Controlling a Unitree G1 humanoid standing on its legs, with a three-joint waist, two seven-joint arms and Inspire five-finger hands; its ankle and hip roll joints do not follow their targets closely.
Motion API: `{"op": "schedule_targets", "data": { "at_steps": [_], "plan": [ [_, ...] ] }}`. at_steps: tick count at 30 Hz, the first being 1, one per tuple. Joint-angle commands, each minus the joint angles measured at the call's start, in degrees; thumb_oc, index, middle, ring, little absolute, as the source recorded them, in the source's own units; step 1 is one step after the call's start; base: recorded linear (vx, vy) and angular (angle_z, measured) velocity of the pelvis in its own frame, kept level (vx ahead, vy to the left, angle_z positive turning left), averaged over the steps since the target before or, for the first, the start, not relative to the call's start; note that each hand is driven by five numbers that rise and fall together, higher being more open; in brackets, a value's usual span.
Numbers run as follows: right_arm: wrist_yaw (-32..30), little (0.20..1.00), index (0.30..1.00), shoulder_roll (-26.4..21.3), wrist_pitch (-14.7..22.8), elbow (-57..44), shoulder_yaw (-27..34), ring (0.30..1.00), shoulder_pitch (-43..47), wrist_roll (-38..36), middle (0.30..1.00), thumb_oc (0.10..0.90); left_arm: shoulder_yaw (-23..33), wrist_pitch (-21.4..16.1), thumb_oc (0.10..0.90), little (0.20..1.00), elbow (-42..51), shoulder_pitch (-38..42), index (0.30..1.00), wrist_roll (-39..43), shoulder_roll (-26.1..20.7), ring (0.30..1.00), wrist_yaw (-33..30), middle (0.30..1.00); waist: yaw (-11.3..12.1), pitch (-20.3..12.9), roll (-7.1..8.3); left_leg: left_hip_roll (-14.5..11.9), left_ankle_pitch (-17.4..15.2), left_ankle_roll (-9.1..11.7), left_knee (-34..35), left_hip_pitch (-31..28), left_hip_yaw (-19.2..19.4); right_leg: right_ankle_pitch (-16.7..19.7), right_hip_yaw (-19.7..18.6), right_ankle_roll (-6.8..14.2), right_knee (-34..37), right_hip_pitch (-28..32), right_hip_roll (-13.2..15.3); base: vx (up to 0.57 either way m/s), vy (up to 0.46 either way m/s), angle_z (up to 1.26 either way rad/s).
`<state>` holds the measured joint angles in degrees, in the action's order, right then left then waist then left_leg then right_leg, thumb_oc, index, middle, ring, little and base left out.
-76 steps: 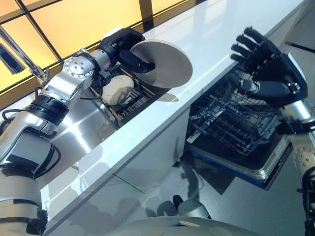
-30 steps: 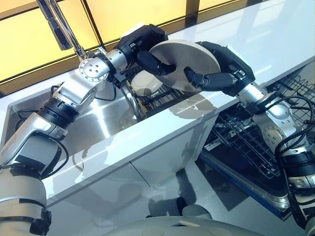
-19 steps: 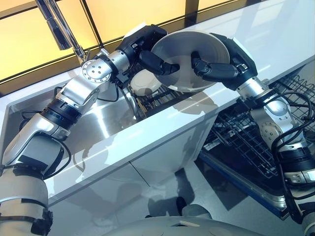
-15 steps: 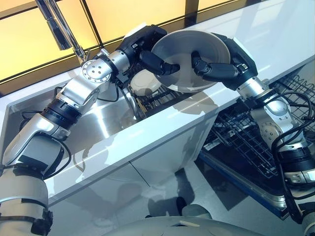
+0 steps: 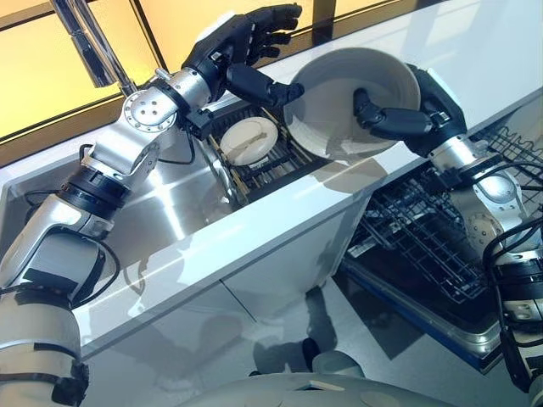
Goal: Pick up plates and place into dishwasher.
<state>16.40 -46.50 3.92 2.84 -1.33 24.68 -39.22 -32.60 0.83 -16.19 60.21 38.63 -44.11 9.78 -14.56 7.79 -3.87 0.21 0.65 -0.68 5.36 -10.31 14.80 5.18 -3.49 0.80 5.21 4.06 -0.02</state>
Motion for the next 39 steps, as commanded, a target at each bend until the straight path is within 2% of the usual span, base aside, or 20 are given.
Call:
{"op": "schedule_targets", "data": {
  "at_steps": [1, 3, 6, 13, 20, 23, 27, 28, 29, 31, 35, 39],
  "plan": [
    [-3.1, 0.2, 0.3, -6.2, 7.7, 3.2, 11.7, 0.3, -1.2, -1.8, 0.3, 0.1, 7.6, -3.9, 0.8, 0.9, -8.2, 5.7, 0.9, 0.4, -5.3, 0.9, -6.1, 0.9, -1.0, -6.5, 1.01, 0.1, -2.8, -0.2, -0.4, 0.0, -1.2, -2.5, 0.6, 4.3, -1.5, 0.6, -1.2, 0.01, 0.003, -0.09],
    [-3.9, 0.2, 0.3, -7.2, 8.5, 3.9, 13.8, 0.3, -3.2, -1.3, 0.3, 0.1, 8.2, -2.6, 0.8, 0.9, -9.4, 5.2, 0.9, 0.1, -5.6, 0.9, -5.9, 0.9, -1.5, -6.4, 1.1, 0.0, -2.7, -0.2, -0.4, 0.0, -0.9, -2.4, 0.4, 4.4, -1.6, 0.4, -1.2, 0.01, 0.001, -0.1],
    [-4.4, 0.2, 0.3, -8.7, 10.0, 4.4, 18.2, 0.3, -7.2, -1.5, 0.3, 0.1, 9.2, -2.9, 0.8, 0.9, -10.7, 3.8, 0.9, -0.7, -6.1, 0.9, -5.8, 0.9, -2.5, -6.3, 1.29, -0.1, -2.7, -0.1, -0.4, 0.1, -0.4, -2.1, 0.1, 4.5, -1.6, 0.1, -1.4, 0.0, -0.005, -0.05],
    [-6.3, 0.2, 0.3, -10.8, 12.9, 5.7, 26.7, 0.3, -15.2, -2.4, 0.3, 0.1, 10.6, -1.2, 0.8, 0.9, -8.9, 0.8, 0.9, 3.6, -6.4, 0.9, -2.2, 0.9, -4.1, -5.7, 1.49, -0.3, -2.6, 0.2, -0.4, 0.1, 0.8, -1.4, -0.6, 4.8, -1.5, -0.6, -1.5, 0.0, -0.009, -0.12],
    [-10.8, 0.2, 0.3, -11.1, 16.4, 8.6, 32.3, 0.3, -21.9, 4.0, 0.3, 0.1, 11.6, -0.8, 0.8, 0.9, -2.7, -1.9, 0.9, 3.6, -6.9, 0.9, -1.6, 0.9, -4.8, -5.2, 1.36, -0.6, -2.5, 0.4, -0.4, 0.3, 1.4, -1.2, -0.7, 4.9, -1.6, -1.0, -1.6, 0.0, -0.01, -0.09],
    [-11.7, 0.2, 0.3, -11.1, 16.7, 9.1, 33.9, 0.3, -24.9, 6.4, 0.3, 0.1, 12.2, 0.2, 0.8, 0.9, 0.9, -4.1, 0.9, 3.7, -6.8, 0.9, -1.4, 0.9, -4.8, -5.0, 1.4, -0.6, -2.4, 0.4, -0.4, 0.5, 1.3, -1.2, -0.5, 4.9, -1.9, -1.2, -1.6, -0.02, -0.014, -0.04],
    [-11.2, 0.2, 0.3, -10.3, 16.5, 10.2, 32.6, 0.3, -26.1, 10.7, 0.3, 0.1, 13.2, 0.5, 0.8, 0.9, 2.5, -6.9, 0.9, 3.3, -5.6, 0.9, -0.7, 0.9, -4.6, -4.6, 1.58, -0.7, -2.2, 0.4, -0.4, 0.5, 1.0, -1.2, -0.3, 4.8, -2.1, -1.3, -1.6, -0.01, -0.013, -0.05],
    [-11.9, 0.2, 0.3, -9.9, 16.2, 10.7, 31.5, 0.3, -26.3, 14.8, 0.3, 0.1, 13.6, 0.5, 0.8, 0.9, 3.0, -7.7, 0.9, 3.4, -5.1, 0.9, -0.4, 0.9, -4.5, -4.5, 1.68, -0.7, -2.1, 0.3, -0.4, 0.4, 1.0, -1.2, -0.1, 4.7, -2.1, -1.2, -1.5, 0.0, 0.0, 0.0],
    [-12.9, 0.2, 0.3, -9.8, 16.4, 10.6, 30.6, 0.3, -26.2, 15.9, 0.3, 0.1, 13.6, 0.8, 0.8, 0.9, 3.5, -8.0, 0.9, 3.6, -5.0, 0.9, -0.6, 0.9, -4.4, -4.5, 1.71, -0.7, -2.1, 0.3, -0.4, 0.4, 1.0, -1.2, -0.1, 4.7, -2.1, -1.2, -1.5, 0.0, 0.0, 0.0],
    [-15.7, 0.2, 0.3, -9.4, 14.0, 9.9, 26.7, 0.3, -26.1, 24.8, 0.3, 0.1, 13.6, 1.0, 0.8, 0.9, 5.5, -9.2, 0.9, 4.6, -4.0, 0.9, -0.6, 0.9, -3.9, -4.1, 1.8, -0.8, -1.8, 0.2, -0.4, 0.5, 0.7, -1.2, 0.4, 4.6, -2.4, -1.3, -1.4, 0.0, 0.0, 0.0],
    [-18.7, 0.2, 0.3, -9.4, 11.7, 11.0, 21.4, 0.3, -24.5, 33.3, 0.3, 0.1, 13.0, 0.4, 0.8, 0.9, 8.1, -11.3, 0.9, 4.7, -2.2, 0.9, -0.9, 0.9, -3.0, -3.7, 1.92, -0.7, -1.6, 0.0, -0.4, 0.4, 0.4, -1.2, 0.7, 4.5, -2.5, -1.1, -1.3, 0.0, -0.014, 0.01],
    [-20.8, 0.2, 0.3, -9.5, 7.0, 12.4, 13.5, 0.3, -20.0, 40.9, 0.3, 0.1, 11.8, 0.1, 0.8, 0.9, 11.1, -12.8, 0.9, 3.9, -0.2, 0.9, -1.2, 0.9, -1.6, -3.2, 1.99, -0.7, -1.6, -0.1, -0.4, 0.3, -0.1, -1.3, 1.2, 4.3, -2.6, -0.8, -1.1, 0.0, -0.027, 0.05]
  ]
}}
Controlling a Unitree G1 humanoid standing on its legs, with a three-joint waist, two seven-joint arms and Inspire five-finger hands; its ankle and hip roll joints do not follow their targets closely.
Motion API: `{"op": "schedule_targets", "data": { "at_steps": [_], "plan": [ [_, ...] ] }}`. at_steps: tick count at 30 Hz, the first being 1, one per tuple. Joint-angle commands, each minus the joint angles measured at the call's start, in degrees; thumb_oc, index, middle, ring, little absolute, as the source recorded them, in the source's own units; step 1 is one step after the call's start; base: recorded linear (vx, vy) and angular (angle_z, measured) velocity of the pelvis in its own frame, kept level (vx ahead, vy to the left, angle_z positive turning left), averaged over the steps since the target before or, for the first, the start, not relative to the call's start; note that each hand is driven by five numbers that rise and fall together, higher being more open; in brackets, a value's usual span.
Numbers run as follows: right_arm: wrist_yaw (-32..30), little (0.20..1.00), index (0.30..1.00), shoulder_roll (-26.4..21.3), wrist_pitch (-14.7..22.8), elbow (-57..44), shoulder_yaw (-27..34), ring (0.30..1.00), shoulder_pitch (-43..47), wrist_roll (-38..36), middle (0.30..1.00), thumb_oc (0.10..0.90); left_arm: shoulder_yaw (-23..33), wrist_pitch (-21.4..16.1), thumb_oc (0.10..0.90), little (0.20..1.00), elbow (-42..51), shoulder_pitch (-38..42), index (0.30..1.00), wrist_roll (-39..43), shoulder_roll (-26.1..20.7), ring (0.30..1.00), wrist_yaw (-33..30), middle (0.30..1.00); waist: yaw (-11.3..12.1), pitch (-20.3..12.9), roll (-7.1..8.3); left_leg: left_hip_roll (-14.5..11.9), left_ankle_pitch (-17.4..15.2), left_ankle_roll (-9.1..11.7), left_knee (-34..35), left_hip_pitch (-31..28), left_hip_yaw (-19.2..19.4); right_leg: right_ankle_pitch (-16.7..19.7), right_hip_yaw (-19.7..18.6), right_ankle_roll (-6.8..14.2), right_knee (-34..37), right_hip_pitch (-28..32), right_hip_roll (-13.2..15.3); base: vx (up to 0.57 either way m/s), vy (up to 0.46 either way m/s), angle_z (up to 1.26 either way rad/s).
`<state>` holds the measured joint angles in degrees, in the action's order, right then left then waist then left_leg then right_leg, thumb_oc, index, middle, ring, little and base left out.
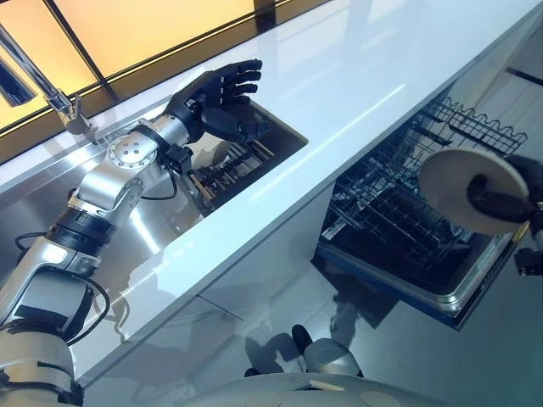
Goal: Pick up plates and place into dishwasher.
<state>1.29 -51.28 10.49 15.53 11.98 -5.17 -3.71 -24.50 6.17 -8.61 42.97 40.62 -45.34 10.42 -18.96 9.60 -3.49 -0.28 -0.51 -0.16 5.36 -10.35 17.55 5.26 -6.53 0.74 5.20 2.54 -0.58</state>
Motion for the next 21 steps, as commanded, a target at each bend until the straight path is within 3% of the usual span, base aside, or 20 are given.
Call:
{"op": "schedule_targets", "data": {
  "at_steps": [1, 10, 11, 17, 21],
  "plan": [
    [-6.2, 0.2, 0.3, -4.7, -0.4, 0.3, -1.4, 0.3, 11.0, 6.9, 0.3, 0.1, 3.6, -5.1, 0.8, 0.9, 4.1, 4.3, 0.9, 1.9, 1.2, 0.9, -2.0, 0.9, 2.9, -4.9, 1.6, -0.2, -0.4, -0.6, -0.4, 0.4, -3.0, -1.4, 4.4, 4.4, -2.6, 0.7, -0.5, 0.01, -0.024, 0.08],
    [-8.0, 0.2, 0.3, -3.8, -10.8, 10.1, -14.9, 0.3, 21.9, 15.5, 0.3, 0.1, 1.9, -4.9, 0.8, 0.9, 7.7, 3.1, 0.9, 2.7, 2.7, 0.9, -0.7, 0.9, 5.8, -4.7, 1.42, -0.3, -0.4, -0.6, -0.4, 0.2, -4.0, -1.6, 5.6, 4.2, -2.3, 1.7, 0.0, 0.02, -0.032, 0.07],
    [-9.1, 0.2, 0.3, -3.6, -13.1, 14.4, -18.7, 0.3, 25.1, 16.6, 0.3, 0.1, 0.9, -4.4, 0.8, 0.9, 8.8, 3.7, 0.9, 4.0, 2.4, 0.9, -0.6, 0.9, 6.6, -4.6, 1.33, -0.3, -0.4, -0.6, -0.5, 0.2, -4.4, -1.7, 6.0, 4.2, -2.4, 1.9, 0.1, 0.02, -0.047, 0.16],
    [-9.9, 0.2, 0.3, -2.1, -17.9, 26.6, -26.4, 0.3, 32.8, 16.7, 0.3, 0.1, -0.8, -3.0, 0.8, 0.9, 10.9, 5.1, 0.9, 4.2, 2.7, 0.9, -0.4, 0.9, 8.3, -4.4, 0.9, -0.4, -0.4, -0.5, -0.4, 0.1, -5.1, -1.7, 6.6, 4.1, -2.1, 2.4, 0.3, 0.01, -0.024, 0.11],
    [-8.6, 0.2, 0.3, -1.1, -18.5, 30.1, -28.3, 0.3, 34.7, 15.7, 0.3, 0.1, -1.2, -2.5, 0.8, 0.9, 11.8, 5.4, 0.9, 4.3, 2.8, 0.9, -0.7, 0.9, 9.0, -4.2, 0.67, -0.4, -0.3, -0.5, -0.4, 0.3, -5.5, -1.8, 6.9, 4.0, -2.0, 2.5, 0.5, -0.01, -0.01, 0.11]
  ]
}}
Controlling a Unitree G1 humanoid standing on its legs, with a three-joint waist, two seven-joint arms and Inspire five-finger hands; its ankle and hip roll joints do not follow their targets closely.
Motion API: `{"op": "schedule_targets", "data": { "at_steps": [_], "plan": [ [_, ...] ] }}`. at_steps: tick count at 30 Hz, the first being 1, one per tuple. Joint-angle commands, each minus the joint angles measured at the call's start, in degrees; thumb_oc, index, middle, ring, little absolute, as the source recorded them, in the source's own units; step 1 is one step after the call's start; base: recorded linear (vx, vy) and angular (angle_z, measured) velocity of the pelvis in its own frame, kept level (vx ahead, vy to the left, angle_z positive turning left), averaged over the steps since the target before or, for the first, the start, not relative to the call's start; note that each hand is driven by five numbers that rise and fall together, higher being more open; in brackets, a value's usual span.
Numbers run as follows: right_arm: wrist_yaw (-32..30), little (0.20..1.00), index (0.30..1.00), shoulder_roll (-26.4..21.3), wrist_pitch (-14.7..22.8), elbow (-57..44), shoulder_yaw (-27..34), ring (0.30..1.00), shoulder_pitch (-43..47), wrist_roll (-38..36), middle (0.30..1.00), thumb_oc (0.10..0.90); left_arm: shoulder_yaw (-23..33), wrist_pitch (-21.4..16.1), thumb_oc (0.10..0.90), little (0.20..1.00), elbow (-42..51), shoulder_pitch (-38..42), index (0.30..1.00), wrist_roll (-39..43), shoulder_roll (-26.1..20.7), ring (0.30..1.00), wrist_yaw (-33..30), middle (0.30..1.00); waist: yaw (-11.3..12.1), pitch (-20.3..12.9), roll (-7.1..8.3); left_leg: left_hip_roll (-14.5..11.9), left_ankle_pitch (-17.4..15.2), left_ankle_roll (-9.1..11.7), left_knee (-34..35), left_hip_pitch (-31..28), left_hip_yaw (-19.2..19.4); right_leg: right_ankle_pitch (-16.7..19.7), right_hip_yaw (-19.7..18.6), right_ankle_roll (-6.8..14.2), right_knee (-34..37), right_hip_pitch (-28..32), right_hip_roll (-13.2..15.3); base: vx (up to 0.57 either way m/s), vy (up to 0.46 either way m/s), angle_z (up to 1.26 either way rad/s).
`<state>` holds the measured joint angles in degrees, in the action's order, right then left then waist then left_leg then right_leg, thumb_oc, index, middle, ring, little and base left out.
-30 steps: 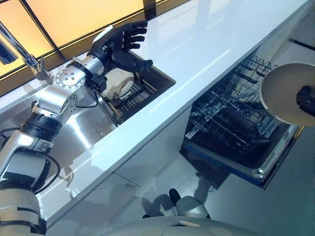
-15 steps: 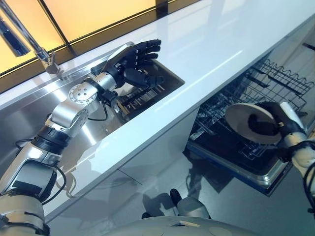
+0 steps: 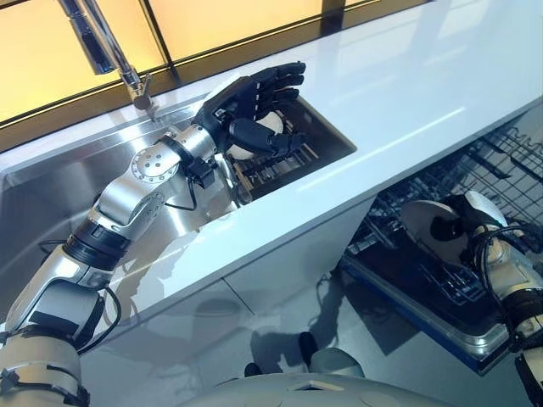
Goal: Pick up plates and place into dishwasher.
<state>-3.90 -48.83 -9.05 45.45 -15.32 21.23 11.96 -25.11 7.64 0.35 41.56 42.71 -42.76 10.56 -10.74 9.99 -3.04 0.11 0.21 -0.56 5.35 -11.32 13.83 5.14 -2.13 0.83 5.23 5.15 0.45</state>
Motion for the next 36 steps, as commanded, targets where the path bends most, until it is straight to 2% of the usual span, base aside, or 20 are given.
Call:
{"op": "schedule_targets", "data": {
  "at_steps": [1, 10, 16, 17, 18, 25, 36],
  "plan": [
    [-3.1, 0.2, 0.3, -3.5, 1.3, 0.4, -1.2, 0.3, 8.3, -0.1, 0.3, 0.1, -0.6, -4.0, 0.8, 0.9, 2.9, 6.8, 0.9, 2.4, 0.1, 0.9, -0.8, 0.9, 0.8, -4.5, 0.21, -0.8, -1.0, -0.1, -0.4, 1.2, -1.8, -1.7, 2.6, 4.0, -2.1, -0.1, -0.6, -0.01, -0.006, 0.05],
    [1.3, 0.2, 0.3, -1.0, 1.8, 3.6, -1.3, 0.3, 5.4, -3.3, 0.3, 0.1, -0.4, -3.8, 0.8, 0.9, 2.1, 7.9, 0.9, 2.5, 0.8, 0.9, -0.2, 0.9, 0.8, -4.4, 0.49, -1.0, -1.1, 0.0, -0.4, 1.1, -1.4, -1.7, 2.9, 4.0, -2.1, -0.2, -0.5, -0.01, -0.004, 0.05],
    [1.8, 0.2, 0.3, 0.6, 3.0, 5.1, -1.5, 0.3, 4.8, -4.0, 0.3, 0.1, -0.7, -3.0, 0.8, 0.9, 1.8, 8.3, 0.9, 1.6, 1.9, 0.9, 0.0, 0.9, 0.6, -4.3, 0.47, -1.1, -1.3, 0.0, -0.4, 0.7, -1.0, -1.7, 2.6, 4.0, -2.0, 0.0, -0.6, 0.0, 0.0, 0.0],
    [0.9, 0.68, 0.712, 0.8, 3.2, 4.9, -1.2, 0.712, 4.4, -4.4, 0.712, 0.58, -0.7, -3.3, 0.8, 0.9, 1.4, 8.3, 0.9, 1.4, 2.0, 0.9, 0.3, 0.9, 0.4, -4.2, 0.47, -1.2, -1.3, 0.1, -0.5, 0.7, -0.8, -1.7, 2.5, 4.0, -2.0, 0.1, -0.6, 0.0, 0.0, 0.0],
    [0.4, 0.9, 0.9, 0.8, 3.1, 4.3, -0.7, 0.9, 4.1, -4.6, 0.9, 0.8, -0.7, -3.4, 0.8, 0.9, 1.2, 8.2, 0.9, 1.2, 2.0, 0.9, 0.4, 0.9, 0.3, -4.2, 0.46, -1.2, -1.3, 0.1, -0.5, 0.6, -0.7, -1.7, 2.4, 4.0, -2.0, 0.1, -0.6, 0.0, 0.0, 0.0],
    [-0.7, 0.9, 0.9, -0.6, 1.8, -1.7, 2.4, 0.9, 1.4, -6.6, 0.9, 0.8, 0.2, -3.3, 0.8, 0.9, 1.1, 7.8, 0.9, 0.8, 1.4, 0.9, 0.6, 0.9, -0.5, -3.9, 0.7, -1.3, -1.5, 0.0, -0.5, 0.6, -0.3, -1.8, 2.3, 4.1, -2.3, -0.2, -0.6, 0.0, 0.0, 0.0],
    [0.5, 0.9, 0.9, -2.8, 3.8, -10.9, 10.7, 0.9, -6.2, -7.7, 0.9, 0.8, 2.7, -2.8, 0.8, 0.9, 0.9, 6.0, 0.9, -0.1, 0.2, 0.9, 1.6, 0.9, -2.4, -3.9, 1.05, -1.4, -1.6, 0.0, -0.3, 0.3, 0.8, -1.7, 1.5, 4.4, -2.4, -0.5, -0.8, 0.01, 0.005, -0.02]
  ]
}}
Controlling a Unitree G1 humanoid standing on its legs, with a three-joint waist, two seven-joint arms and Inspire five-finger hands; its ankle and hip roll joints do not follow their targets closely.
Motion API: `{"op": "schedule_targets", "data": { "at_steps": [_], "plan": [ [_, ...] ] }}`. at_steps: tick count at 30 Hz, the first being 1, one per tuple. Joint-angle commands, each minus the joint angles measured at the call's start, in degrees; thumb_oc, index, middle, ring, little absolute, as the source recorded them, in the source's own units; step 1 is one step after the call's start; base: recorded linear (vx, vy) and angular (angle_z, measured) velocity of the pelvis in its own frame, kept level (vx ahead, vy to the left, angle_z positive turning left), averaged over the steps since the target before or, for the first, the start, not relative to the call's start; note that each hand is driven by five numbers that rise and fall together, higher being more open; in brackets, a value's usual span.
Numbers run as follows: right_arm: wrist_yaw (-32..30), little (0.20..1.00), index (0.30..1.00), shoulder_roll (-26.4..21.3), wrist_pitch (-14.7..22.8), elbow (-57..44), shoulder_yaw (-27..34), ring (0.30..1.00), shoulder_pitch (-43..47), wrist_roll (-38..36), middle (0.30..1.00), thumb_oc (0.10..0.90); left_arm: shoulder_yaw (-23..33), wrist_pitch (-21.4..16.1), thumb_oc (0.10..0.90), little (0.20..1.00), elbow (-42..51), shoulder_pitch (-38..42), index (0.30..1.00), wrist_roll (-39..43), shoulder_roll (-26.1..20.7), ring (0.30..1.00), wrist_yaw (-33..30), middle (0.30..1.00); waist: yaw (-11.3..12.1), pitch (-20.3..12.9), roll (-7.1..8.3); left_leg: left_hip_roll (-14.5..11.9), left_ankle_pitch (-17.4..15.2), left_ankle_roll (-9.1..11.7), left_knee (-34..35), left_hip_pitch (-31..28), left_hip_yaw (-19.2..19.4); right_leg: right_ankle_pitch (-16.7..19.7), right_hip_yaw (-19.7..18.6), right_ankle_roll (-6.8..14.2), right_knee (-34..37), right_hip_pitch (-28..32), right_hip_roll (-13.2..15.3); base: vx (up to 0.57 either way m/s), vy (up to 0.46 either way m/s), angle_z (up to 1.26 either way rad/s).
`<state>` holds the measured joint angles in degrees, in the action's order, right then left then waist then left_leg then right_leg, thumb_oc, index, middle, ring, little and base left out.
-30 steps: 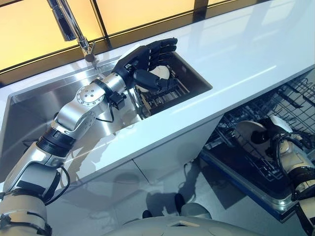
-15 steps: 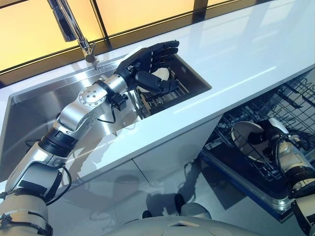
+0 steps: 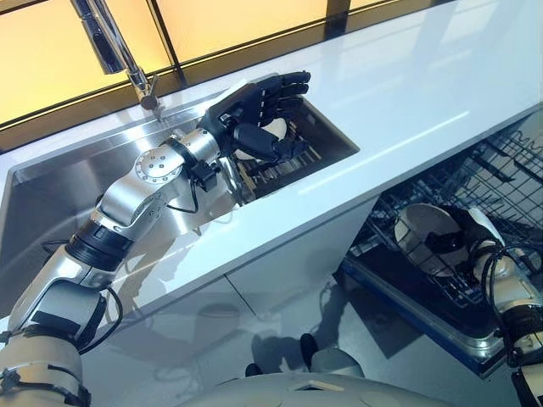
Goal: Pick up plates and place into dishwasher.
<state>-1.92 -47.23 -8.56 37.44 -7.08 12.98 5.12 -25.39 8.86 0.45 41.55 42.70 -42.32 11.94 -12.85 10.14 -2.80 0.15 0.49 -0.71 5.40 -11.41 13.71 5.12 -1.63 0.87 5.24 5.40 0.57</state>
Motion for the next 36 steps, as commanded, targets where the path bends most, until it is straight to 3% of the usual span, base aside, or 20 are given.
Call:
{"op": "schedule_targets", "data": {
  "at_steps": [1, 10, 11, 14, 18, 27, 30, 31, 36],
  "plan": [
    [-1.7, 0.9, 0.9, -4.6, 3.6, -3.8, 3.3, 0.9, 1.4, -0.6, 0.9, 0.8, 3.0, -4.0, 0.8, 0.9, 0.9, 5.8, 0.9, -0.1, -0.4, 0.9, 0.2, 0.9, -0.4, -4.1, 0.81, -1.4, -1.9, 0.1, -0.4, 0.4, 1.0, -1.7, 0.9, 4.4, -2.4, -0.8, -1.0, 0.01, 0.014, -0.06],
    [-4.2, 0.9, 0.9, -6.9, 5.1, -13.0, 11.4, 0.9, -3.8, 0.2, 0.9, 0.8, 4.8, -3.9, 0.8, 0.9, 1.0, 4.0, 0.9, -1.2, -2.1, 0.9, 0.6, 0.9, -1.7, -3.9, 0.93, -1.3, -2.1, 0.0, -0.4, 0.3, 1.4, -1.7, 0.4, 4.5, -2.6, -1.1, -1.1, 0.0, 0.008, -0.03],
    [-6.7, 0.9, 0.9, -7.9, 6.5, -17.0, 15.2, 0.9, -5.5, 0.7, 0.9, 0.8, 5.5, -4.1, 0.8, 0.9, 0.8, 3.3, 0.9, -1.3, -2.9, 0.9, 0.6, 0.9, -2.3, -3.8, 0.9, -1.2, -2.2, -0.1, -0.4, 0.3, 1.5, -1.7, 0.2, 4.6, -2.7, -1.2, -1.3, 0.0, 0.015, -0.07],
    [-9.0, 0.9, 0.9, -8.3, 8.2, -20.6, 18.4, 0.9, -7.0, -0.4, 0.9, 0.8, 6.2, -4.1, 0.8, 0.9, 0.6, 2.9, 0.9, -1.4, -3.2, 0.9, 0.6, 0.9, -2.7, -3.8, 0.78, -1.1, -2.3, -0.2, -0.4, 0.3, 1.5, -1.7, 0.0, 4.6, -2.7, -1.2, -1.3, 0.0, 0.005, -0.02],
    [-13.8, 0.9, 0.9, -7.3, 13.1, -26.7, 24.4, 0.9, -8.6, -1.9, 0.9, 0.8, 7.5, -3.9, 0.8, 0.9, 0.0, 2.1, 0.9, -1.5, -3.5, 0.9, 1.0, 0.9, -3.4, -4.0, 0.38, -0.9, -2.5, -0.4, -0.4, 0.3, 1.6, -1.8, -0.3, 4.7, -2.9, -1.4, -1.5, 0.01, 0.021, -0.1],
    [-20.4, 0.9, 0.9, -6.8, 18.6, -30.0, 27.6, 0.9, -8.5, 1.2, 0.9, 0.8, 7.8, -4.0, 0.8, 0.9, -1.4, 1.7, 0.9, -3.1, -3.1, 0.9, 0.5, 0.9, -3.6, -4.8, -0.08, -0.7, -2.5, -0.5, -0.4, 0.2, 1.7, -2.1, -0.4, 4.8, -2.9, -1.3, -1.6, 0.01, 0.01, -0.04],
    [-21.7, 0.9, 0.9, -6.2, 19.5, -31.1, 28.5, 0.9, -8.4, 1.7, 0.9, 0.8, 8.9, -3.3, 0.8, 0.9, -1.5, 0.5, 0.9, -7.3, -3.5, 0.9, -0.5, 0.9, -3.3, -5.0, -0.27, -0.7, -2.4, -0.5, -0.4, 0.2, 1.6, -2.2, -0.3, 4.7, -2.9, -1.1, -1.6, 0.0, 0.0, 0.0],
    [-21.5, 0.9, 0.9, -5.8, 19.4, -32.1, 28.4, 0.9, -8.7, 1.9, 0.9, 0.8, 9.3, -3.3, 0.8, 0.9, -2.3, 0.1, 0.9, -11.5, -4.4, 0.9, -1.4, 0.9, -3.1, -4.9, -0.45, -0.6, -2.4, -0.6, -0.4, 0.2, 1.4, -2.2, -0.1, 4.7, -2.9, -1.0, -1.6, 0.0, 0.0, 0.0],
    [-18.8, 0.9, 0.9, -6.1, 19.9, -34.5, 28.4, 0.9, -9.9, 2.1, 0.9, 0.8, 9.7, -4.2, 0.8, 0.9, -8.1, 1.0, 0.9, -17.9, -8.6, 0.9, -3.0, 0.9, -2.9, -5.0, -0.88, -0.5, -2.1, -0.5, -0.4, 0.4, 0.9, -2.4, 0.5, 4.7, -2.8, -1.0, -1.4, 0.0, 0.0, 0.0]
  ]
}}
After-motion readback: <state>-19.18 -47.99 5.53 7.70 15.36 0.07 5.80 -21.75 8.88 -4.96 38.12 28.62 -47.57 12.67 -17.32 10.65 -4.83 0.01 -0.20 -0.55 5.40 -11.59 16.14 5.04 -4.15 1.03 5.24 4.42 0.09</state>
